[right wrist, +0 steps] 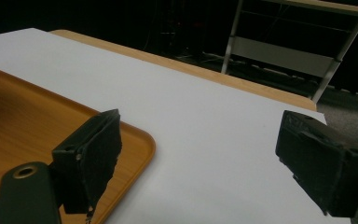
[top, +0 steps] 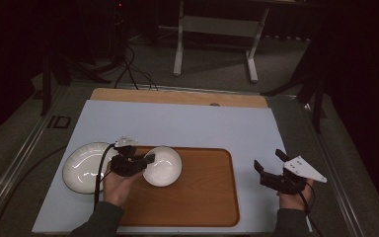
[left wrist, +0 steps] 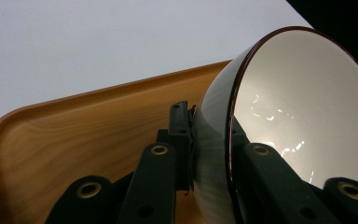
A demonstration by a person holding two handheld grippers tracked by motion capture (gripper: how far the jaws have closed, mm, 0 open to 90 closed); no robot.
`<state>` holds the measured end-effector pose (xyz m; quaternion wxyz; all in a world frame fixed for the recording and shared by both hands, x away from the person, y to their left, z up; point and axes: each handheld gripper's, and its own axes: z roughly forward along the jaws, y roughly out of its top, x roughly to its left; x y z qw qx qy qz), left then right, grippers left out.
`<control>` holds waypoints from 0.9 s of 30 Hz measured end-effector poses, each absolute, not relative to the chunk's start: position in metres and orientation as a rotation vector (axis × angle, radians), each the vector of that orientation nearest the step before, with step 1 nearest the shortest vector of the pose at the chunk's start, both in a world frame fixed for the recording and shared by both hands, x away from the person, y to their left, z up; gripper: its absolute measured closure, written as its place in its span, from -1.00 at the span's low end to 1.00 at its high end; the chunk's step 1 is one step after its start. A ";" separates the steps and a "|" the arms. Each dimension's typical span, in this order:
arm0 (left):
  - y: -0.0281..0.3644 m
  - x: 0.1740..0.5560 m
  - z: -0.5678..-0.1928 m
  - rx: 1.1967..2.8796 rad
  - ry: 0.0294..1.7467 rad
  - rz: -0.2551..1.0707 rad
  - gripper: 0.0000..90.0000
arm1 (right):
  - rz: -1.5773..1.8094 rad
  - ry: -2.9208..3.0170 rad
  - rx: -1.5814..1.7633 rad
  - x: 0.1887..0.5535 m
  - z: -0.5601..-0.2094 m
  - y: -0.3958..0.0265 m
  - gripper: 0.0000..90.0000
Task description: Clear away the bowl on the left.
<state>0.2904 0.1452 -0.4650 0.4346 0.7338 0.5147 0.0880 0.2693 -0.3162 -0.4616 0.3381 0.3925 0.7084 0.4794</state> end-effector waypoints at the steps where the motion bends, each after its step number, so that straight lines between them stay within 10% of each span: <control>1: 0.144 0.290 -0.466 1.828 1.283 0.216 0.81 | 1.249 1.846 1.022 0.269 -0.462 -0.316 -0.69; 27: 0.123 0.293 -0.488 1.925 1.284 0.187 0.81 | 1.250 1.844 1.025 0.269 -0.461 -0.317 -0.69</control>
